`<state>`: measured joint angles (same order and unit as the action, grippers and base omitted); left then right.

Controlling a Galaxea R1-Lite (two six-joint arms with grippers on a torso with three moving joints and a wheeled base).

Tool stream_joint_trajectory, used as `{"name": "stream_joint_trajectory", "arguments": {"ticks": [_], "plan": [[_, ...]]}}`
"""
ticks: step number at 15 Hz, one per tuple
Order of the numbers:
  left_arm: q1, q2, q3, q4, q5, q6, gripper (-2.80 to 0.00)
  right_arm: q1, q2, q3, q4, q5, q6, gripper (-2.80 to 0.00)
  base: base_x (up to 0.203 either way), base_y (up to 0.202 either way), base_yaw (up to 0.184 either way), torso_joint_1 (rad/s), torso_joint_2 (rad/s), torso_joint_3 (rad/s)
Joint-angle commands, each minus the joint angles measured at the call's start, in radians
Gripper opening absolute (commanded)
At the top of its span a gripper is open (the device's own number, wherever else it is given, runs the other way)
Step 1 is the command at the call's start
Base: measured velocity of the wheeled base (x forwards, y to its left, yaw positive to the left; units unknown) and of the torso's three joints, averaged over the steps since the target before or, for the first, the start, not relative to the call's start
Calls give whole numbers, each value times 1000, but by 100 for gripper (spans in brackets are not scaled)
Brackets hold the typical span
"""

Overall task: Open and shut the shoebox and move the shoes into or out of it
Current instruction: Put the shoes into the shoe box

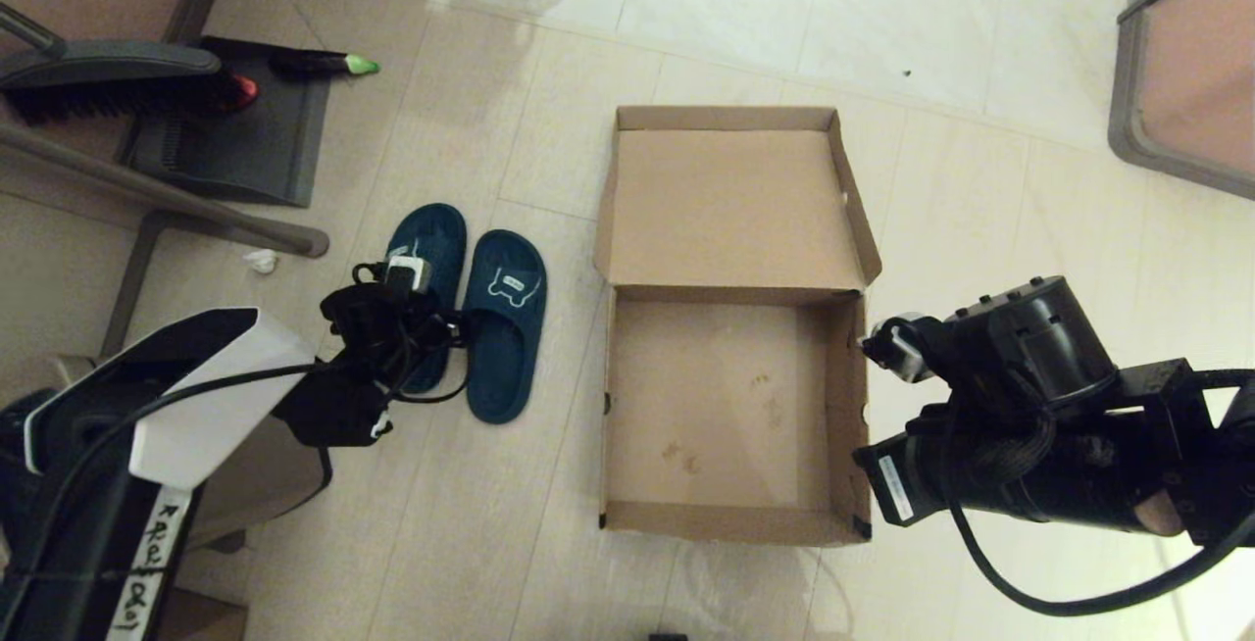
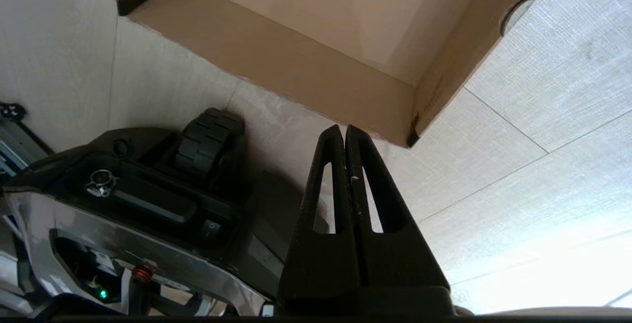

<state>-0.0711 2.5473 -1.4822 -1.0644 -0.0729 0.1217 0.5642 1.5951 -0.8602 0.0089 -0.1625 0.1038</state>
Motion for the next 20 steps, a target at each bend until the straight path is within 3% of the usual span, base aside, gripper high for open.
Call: {"name": "stream_joint_trajectory", "arguments": {"ticks": [1, 2, 11, 20], "plan": [[-1, 12, -27, 12, 6, 1, 0, 3, 13, -5, 0, -1, 0, -280, 0, 0, 0, 0, 0, 0], [-1, 18, -38, 13, 8, 1, -280, 3, 13, -4, 0, -1, 0, -280, 0, 0, 0, 0, 0, 0], [-3, 3, -35, 26, 21, 11, -280, 3, 8, -5, 0, -6, 7, -280, 0, 0, 0, 0, 0, 0], [-51, -406, 356, -2, 20, 64, -280, 3, -80, 38, -23, -6, -1, -280, 0, 0, 0, 0, 0, 0]]}}
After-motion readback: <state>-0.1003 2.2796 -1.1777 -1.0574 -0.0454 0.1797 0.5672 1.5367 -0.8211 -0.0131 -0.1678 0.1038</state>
